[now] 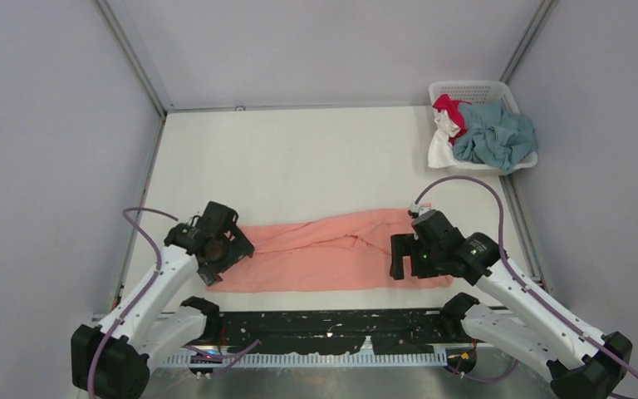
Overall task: Fold and stack the t-shirts
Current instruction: Fold the other side of the tshirt into a rectangle
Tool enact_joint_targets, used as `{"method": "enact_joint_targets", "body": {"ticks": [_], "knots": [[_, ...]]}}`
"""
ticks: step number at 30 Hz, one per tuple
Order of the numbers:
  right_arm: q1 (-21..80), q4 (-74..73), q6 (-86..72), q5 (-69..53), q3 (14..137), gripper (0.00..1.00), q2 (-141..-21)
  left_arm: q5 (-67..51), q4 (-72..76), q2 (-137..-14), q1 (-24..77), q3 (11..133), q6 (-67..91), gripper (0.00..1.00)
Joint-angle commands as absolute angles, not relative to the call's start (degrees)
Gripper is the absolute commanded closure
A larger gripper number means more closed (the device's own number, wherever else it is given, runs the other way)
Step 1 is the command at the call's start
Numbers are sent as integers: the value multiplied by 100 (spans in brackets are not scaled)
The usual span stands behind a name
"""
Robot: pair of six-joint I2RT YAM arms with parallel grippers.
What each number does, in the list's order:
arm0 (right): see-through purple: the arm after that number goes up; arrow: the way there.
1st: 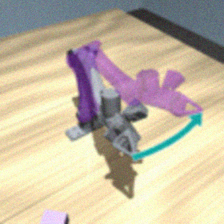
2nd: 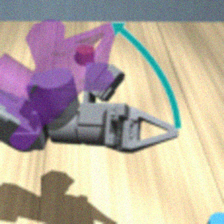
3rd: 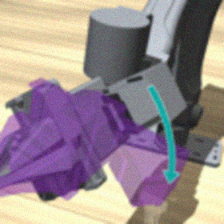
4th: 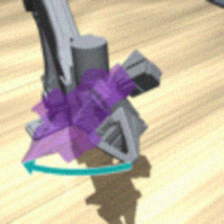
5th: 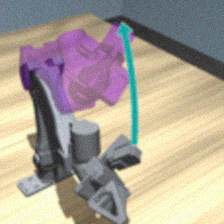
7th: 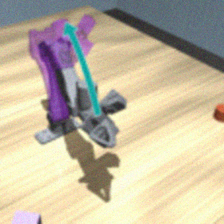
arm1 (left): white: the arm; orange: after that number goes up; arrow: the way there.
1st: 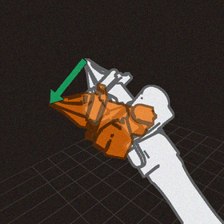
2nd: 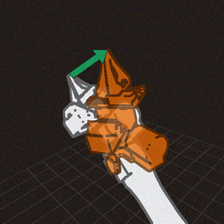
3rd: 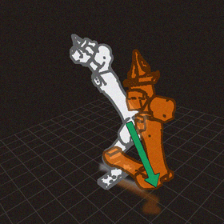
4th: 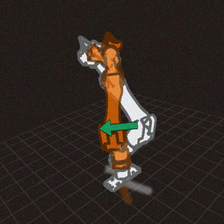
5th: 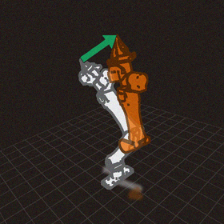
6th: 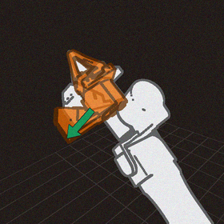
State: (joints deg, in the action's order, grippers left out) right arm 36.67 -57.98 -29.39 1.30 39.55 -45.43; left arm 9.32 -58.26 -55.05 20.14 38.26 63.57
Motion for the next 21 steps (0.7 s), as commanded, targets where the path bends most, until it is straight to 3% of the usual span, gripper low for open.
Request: {"method": "enact_joint_targets", "body": {"ticks": [1, 3, 6, 10, 16, 21], "knots": [[3692, -4813, -2448, 440, 4376, 3, -4367, 610, -4866, -5351, 1939, 4162, 5557, 0], [3684, -3849, -2456, 1002, 4301, 5, -4597, 71, -3744, -5785, 1805, 4336, 5297, 1], [3277, -2632, -2376, 1199, 4271, 5, -5442, -616, -3246, -7001, 1699, 4860, 5019, 0], [2410, -1746, -2590, -183, 4186, 5, -6476, -968, -3333, -8184, 1454, 5299, 4864, 0], [2307, -1309, -2363, -982, 4001, 5, -7298, -1232, -2719, -8705, 689, 4762, 4856, 0], [2356, -1086, -2185, -1751, 3733, 5, -7597, -1314, -3187, -8816, 71, 4701, 4670, 1]]}}
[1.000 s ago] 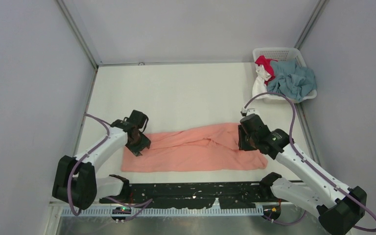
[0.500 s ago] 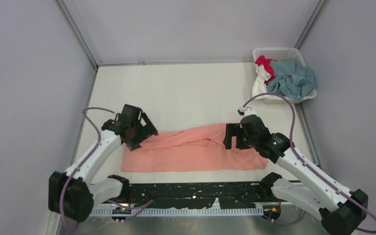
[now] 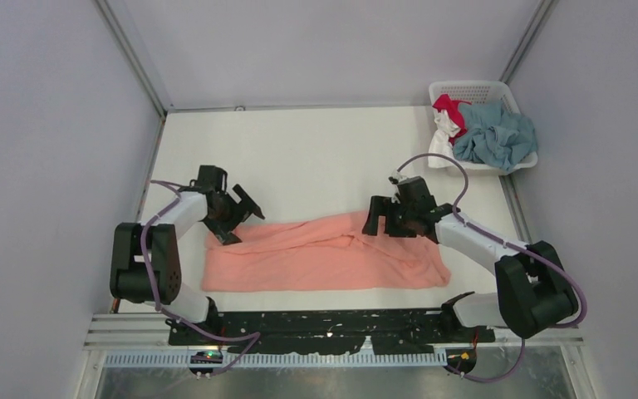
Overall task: Fold and stack the t-shirts
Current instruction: Fold the other side of the tshirt into a rectangle
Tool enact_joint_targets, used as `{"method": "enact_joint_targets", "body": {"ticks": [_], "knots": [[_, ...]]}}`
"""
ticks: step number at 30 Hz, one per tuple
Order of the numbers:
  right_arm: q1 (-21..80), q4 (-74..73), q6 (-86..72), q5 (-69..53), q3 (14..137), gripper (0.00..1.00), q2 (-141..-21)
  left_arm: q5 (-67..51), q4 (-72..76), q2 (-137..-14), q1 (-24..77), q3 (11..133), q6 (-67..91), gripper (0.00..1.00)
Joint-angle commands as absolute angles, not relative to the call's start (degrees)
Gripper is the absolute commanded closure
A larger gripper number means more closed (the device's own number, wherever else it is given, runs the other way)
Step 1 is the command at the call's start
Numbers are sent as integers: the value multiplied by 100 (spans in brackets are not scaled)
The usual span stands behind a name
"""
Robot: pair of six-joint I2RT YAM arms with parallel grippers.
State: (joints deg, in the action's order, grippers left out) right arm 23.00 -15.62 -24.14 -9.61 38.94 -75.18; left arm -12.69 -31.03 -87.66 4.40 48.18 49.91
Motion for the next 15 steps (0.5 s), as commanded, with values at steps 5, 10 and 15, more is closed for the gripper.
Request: {"method": "enact_joint_targets", "body": {"ticks": [5, 10, 15], "knots": [[2810, -1551, -1545, -2406, 3658, 5, -7215, -1059, -3362, -8432, 26, 4462, 4706, 0], [4027, -2744, -974, -3464, 3583, 5, -6367, -809, -3594, -8402, 26, 4550, 4669, 0], [4548, -3759, -1516, -2740, 3295, 5, -5203, -549, -3782, -8204, 27, 4596, 4693, 0]]}}
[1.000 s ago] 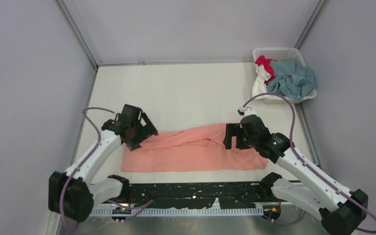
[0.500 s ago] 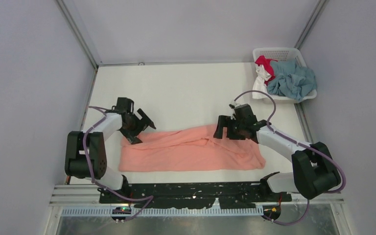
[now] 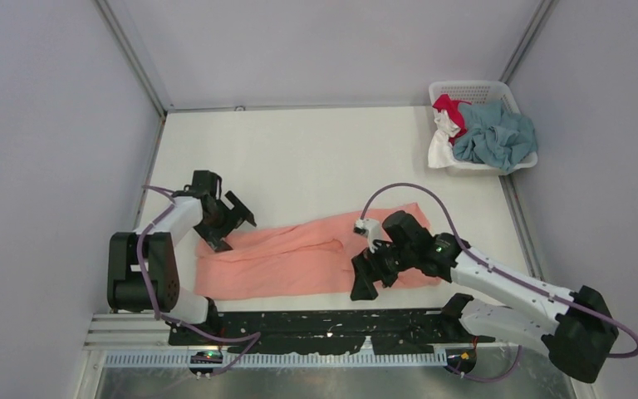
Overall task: Fold and stack the t-shirts
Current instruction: Fold the other side of the tshirt into a rectangle, then rotate the tshirt 90 degrees
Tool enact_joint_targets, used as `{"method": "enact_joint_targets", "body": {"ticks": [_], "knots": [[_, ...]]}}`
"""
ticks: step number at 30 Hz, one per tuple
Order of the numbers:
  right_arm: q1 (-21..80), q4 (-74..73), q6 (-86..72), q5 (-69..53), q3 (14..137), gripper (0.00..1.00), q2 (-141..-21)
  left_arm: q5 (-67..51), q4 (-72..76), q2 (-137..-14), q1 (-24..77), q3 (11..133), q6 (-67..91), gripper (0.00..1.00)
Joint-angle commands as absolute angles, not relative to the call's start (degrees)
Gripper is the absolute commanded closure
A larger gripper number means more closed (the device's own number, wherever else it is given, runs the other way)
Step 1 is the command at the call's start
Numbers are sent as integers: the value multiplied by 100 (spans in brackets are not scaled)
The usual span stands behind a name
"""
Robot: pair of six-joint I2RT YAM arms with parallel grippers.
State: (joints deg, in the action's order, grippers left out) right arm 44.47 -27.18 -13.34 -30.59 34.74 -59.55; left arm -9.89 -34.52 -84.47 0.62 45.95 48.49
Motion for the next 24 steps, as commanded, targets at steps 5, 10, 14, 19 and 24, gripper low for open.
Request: {"method": "enact_joint_targets", "body": {"ticks": [5, 10, 14, 19, 24], "knots": [[4440, -3469, -3074, -935, 3333, 5, -4792, -635, -3791, -7962, 26, 4643, 4707, 0], [3565, -2912, -3624, -1098, 2984, 5, -5942, 19, -4345, -7502, 440, 5289, 4619, 0], [3100, -2778, -3665, -778, 2903, 5, -6795, 73, -4727, -7294, 1019, 5698, 4182, 0], [2157, -1954, -3651, -436, 3205, 5, -7662, -583, -4390, -7562, 1265, 5158, 4015, 0], [1512, -1517, -3208, -415, 4475, 5, -8776, -810, -4018, -7804, 1312, 4804, 4067, 0]]}}
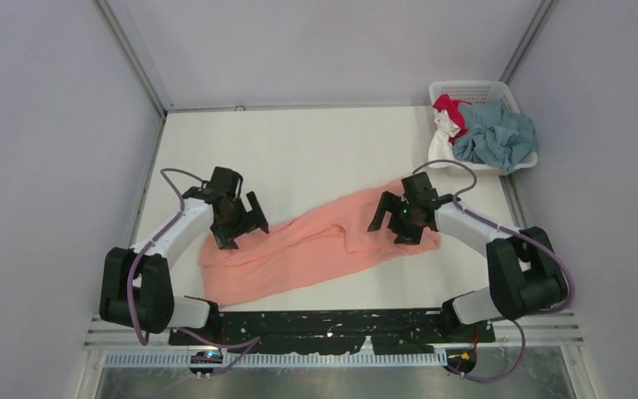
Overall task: Fold and stack the t-shirts
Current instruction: Rotate the tshirt 90 degrees
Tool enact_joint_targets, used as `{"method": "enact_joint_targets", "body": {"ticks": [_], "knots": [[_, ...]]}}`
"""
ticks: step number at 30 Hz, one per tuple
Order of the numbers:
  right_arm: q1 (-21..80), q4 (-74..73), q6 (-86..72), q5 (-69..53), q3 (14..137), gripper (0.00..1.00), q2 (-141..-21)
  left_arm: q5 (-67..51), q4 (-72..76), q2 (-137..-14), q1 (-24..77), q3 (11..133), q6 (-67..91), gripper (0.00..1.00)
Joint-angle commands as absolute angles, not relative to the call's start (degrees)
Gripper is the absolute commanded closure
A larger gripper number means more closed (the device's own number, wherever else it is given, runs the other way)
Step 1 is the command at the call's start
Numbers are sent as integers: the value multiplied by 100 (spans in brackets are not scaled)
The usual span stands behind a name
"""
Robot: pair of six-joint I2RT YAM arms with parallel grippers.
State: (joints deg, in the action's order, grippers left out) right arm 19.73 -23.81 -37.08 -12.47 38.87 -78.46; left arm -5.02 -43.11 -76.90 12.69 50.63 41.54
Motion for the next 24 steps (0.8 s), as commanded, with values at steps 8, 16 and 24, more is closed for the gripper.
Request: {"method": "enact_joint_targets", "body": {"ticks": [8, 16, 24], "knots": [[1198, -1650, -2932, -818, 8020, 5, -11421, -1393, -3112, -7937, 1822, 4324, 4459, 0], [1447, -2393, -3285, -1579, 11896, 5, -13868, -1261, -1982, -8281, 3124, 4053, 6030, 0], [1926, -1013, -4309, -2020, 14078, 5, -15386, -100, -2013, -8668, 4608, 4551, 7075, 0]]}}
